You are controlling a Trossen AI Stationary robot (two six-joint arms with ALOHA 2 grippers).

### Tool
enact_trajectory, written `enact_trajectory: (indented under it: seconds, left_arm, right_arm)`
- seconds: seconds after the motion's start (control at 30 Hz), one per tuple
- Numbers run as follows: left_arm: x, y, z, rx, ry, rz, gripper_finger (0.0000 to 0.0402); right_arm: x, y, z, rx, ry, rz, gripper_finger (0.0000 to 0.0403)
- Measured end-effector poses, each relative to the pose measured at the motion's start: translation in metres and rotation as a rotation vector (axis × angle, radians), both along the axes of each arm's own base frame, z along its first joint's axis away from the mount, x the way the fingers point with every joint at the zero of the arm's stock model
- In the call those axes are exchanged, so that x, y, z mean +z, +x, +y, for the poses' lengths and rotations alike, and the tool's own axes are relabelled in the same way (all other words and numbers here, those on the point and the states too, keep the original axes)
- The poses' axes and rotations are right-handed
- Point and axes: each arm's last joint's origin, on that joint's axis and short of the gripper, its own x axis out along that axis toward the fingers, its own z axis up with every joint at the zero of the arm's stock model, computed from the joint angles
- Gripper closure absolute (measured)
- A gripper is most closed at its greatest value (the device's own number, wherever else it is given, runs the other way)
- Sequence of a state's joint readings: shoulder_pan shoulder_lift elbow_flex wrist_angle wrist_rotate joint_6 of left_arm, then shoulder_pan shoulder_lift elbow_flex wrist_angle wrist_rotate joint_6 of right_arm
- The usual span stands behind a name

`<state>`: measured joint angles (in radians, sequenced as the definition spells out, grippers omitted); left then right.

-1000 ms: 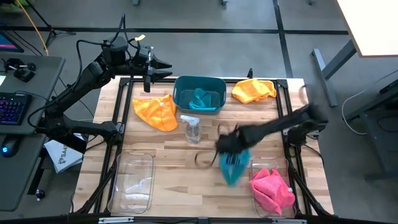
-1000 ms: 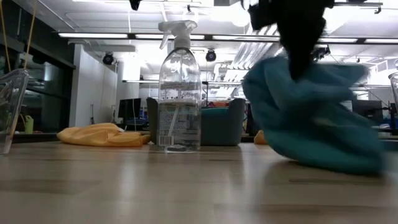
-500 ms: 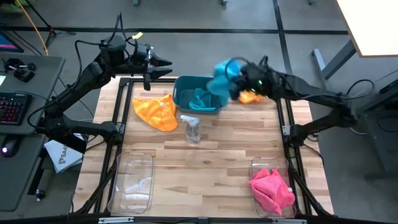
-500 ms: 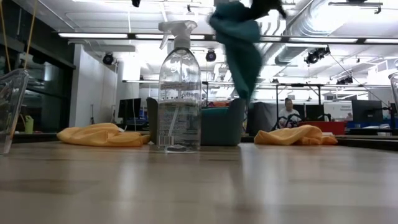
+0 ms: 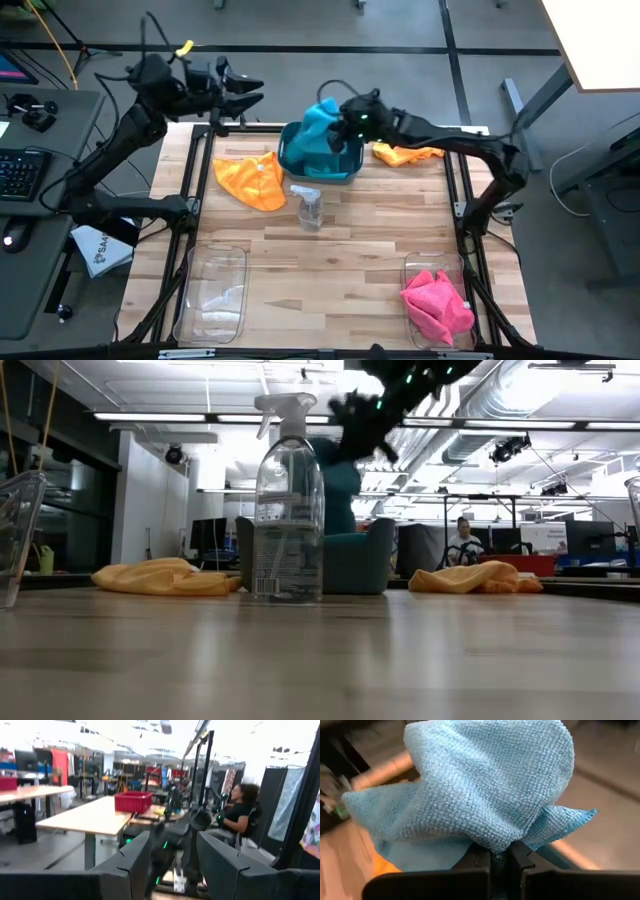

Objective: Sort microfiber towel by color & place in baskets
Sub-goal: Put the blue microfiber towel into the blue bin, then put the left orange microfiber towel into the left transparent bin

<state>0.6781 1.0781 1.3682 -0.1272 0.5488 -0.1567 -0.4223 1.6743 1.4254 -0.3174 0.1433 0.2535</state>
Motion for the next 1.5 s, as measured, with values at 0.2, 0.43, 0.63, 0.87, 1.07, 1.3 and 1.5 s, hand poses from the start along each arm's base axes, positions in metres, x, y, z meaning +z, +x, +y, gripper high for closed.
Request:
enact_trajectory:
  seconds: [0.2, 0.43, 0.63, 0.87, 1.07, 1.3, 1.5]
  left_arm:
    - [0.011, -0.016, -0.013, -0.004, 0.021, -0.061, 0.0255]
    - [0.017, -0.027, -0.022, -0.010, 0.017, -0.090, 0.0255]
    - [0.014, -0.028, -0.023, -0.009, -0.002, -0.068, 0.0255]
    - [0.005, -0.027, -0.022, -0.004, -0.051, 0.011, 0.0255]
    - [-0.019, -0.024, -0.019, 0.027, -0.099, 0.226, 0.0255]
    - [-0.099, -0.010, -0.001, 0.166, -0.447, 0.783, 0.0255]
    - [-0.198, -0.003, 0.010, 0.336, -0.721, 1.141, 0.0255]
  right_arm:
    - [-0.053, 0.013, -0.009, -0.068, 0.210, 0.132, 0.0402]
    - [-0.081, 0.020, -0.015, -0.167, 0.431, 0.113, 0.0376]
    - [-0.080, 0.019, -0.014, -0.129, 0.434, 0.128, 0.0285]
    - [-0.053, 0.006, -0.010, -0.069, 0.402, 0.100, 0.0147]
    - [-0.011, -0.015, -0.006, -0.059, 0.349, -0.006, 0.0084]
    - [0.046, -0.053, 0.007, -0.090, 0.249, -0.150, 0.0072]
    - [0.068, -0.075, 0.017, -0.123, 0.201, -0.191, 0.0071]
